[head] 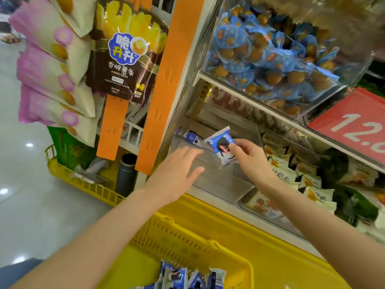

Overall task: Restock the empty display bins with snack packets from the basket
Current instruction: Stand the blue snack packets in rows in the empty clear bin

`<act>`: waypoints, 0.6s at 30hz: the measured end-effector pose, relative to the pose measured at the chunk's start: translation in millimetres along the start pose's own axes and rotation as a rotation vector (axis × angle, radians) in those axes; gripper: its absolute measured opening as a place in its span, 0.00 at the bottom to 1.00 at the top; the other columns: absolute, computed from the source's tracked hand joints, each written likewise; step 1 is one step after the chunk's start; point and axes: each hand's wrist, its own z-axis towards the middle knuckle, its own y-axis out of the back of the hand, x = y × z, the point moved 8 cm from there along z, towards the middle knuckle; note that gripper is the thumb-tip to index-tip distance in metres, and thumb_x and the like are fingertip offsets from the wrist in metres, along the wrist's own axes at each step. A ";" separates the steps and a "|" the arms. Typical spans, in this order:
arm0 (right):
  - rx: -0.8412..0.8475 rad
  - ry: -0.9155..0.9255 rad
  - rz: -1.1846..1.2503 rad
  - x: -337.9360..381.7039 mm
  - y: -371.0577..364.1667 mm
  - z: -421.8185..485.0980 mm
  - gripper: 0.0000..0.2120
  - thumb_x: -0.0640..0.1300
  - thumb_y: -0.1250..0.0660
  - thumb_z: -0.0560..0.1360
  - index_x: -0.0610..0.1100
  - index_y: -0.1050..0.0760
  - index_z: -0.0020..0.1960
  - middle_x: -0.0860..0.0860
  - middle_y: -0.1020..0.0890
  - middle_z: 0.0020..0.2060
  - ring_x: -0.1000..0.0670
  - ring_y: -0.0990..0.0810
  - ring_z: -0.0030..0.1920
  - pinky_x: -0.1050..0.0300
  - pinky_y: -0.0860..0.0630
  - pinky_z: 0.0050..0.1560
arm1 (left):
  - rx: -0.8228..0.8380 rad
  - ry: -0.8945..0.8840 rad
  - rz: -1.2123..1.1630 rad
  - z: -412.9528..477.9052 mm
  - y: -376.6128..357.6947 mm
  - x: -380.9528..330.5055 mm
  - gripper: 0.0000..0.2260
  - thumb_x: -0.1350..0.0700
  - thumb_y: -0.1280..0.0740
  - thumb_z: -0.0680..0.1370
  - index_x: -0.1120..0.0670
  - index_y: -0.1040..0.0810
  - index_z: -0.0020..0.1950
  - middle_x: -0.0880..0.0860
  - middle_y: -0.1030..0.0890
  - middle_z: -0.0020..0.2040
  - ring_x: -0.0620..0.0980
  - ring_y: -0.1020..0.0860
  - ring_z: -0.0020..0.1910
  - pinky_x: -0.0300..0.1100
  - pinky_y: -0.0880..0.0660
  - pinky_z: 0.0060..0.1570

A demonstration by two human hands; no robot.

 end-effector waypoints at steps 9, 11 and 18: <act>0.100 -0.059 -0.572 -63.2 -25.1 138.0 0.16 0.46 0.37 0.78 0.35 0.24 0.58 0.37 0.21 0.55 0.40 0.23 0.56 0.54 0.30 0.50 | -0.072 -0.240 0.540 34.7 -14.3 12.4 0.05 0.55 0.34 0.77 0.54 0.21 0.44 0.51 0.21 0.39 0.50 0.25 0.41 0.43 0.31 0.40; 0.128 -0.068 -0.638 -72.9 -40.8 158.3 0.16 0.43 0.38 0.79 0.34 0.26 0.60 0.36 0.23 0.57 0.39 0.25 0.58 0.49 0.29 0.58 | -0.095 -0.289 0.494 40.7 -15.7 13.6 0.07 0.55 0.36 0.77 0.55 0.20 0.42 0.51 0.21 0.37 0.51 0.25 0.40 0.44 0.30 0.39; 0.152 -0.164 -0.674 -106.1 -75.8 202.3 0.16 0.39 0.41 0.80 0.36 0.31 0.66 0.36 0.26 0.61 0.39 0.26 0.60 0.51 0.31 0.57 | 0.003 -0.262 0.385 46.2 -31.9 40.3 0.18 0.51 0.47 0.82 0.53 0.20 0.42 0.50 0.20 0.38 0.49 0.25 0.38 0.43 0.33 0.41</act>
